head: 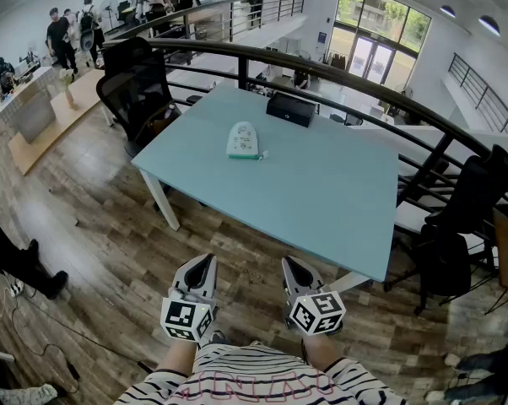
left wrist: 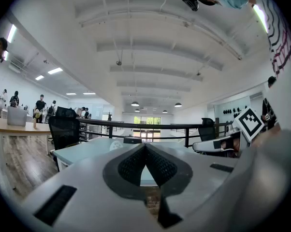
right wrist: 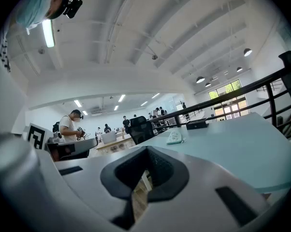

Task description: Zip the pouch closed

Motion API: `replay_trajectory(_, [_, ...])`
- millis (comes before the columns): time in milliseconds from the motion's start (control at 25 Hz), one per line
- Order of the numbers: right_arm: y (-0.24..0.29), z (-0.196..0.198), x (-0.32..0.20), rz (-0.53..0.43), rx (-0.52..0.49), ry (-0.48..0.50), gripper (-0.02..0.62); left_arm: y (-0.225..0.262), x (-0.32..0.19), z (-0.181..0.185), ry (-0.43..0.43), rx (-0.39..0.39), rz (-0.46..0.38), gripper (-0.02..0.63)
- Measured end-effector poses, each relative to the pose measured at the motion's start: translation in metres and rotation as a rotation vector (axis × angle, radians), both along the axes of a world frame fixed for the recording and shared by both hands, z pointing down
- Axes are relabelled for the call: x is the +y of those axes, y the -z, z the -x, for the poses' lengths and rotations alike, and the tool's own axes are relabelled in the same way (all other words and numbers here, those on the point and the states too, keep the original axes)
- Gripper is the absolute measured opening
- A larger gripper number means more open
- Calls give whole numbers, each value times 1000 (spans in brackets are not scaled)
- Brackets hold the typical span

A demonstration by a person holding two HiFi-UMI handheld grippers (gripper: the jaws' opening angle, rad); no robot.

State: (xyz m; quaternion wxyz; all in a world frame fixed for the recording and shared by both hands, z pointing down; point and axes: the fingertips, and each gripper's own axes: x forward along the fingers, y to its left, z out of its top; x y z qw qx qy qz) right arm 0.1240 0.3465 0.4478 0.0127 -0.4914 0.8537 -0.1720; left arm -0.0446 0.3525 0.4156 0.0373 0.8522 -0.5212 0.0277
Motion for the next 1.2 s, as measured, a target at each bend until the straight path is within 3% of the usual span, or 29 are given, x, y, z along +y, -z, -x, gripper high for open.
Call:
replay_trajectory(320, [0, -16, -4, -26, -51, 18, 28, -13, 3, -16, 28, -47, 21, 25])
replay_trajectory(520, [-1, -21, -19, -52, 17, 18, 32, -17, -10, -26, 18, -78, 30, 32])
replay_trajectory(560, [-1, -20, -24, -53, 18, 21, 48, -18, -14, -27, 11, -79, 33, 61])
replay_trajectory(600, [-2, -20, -28, -53, 16, 25, 116, -20, -19, -28, 1, -80, 38, 115])
replay_trajectory(640, [-4, -19, -33, -50, 15, 26, 147, -23, -24, -29, -11, -81, 42, 132])
replay_trajectory(1200, [-19, 17, -140, 32, 37, -89, 147, -27, -146, 11, -154, -79, 58, 132])
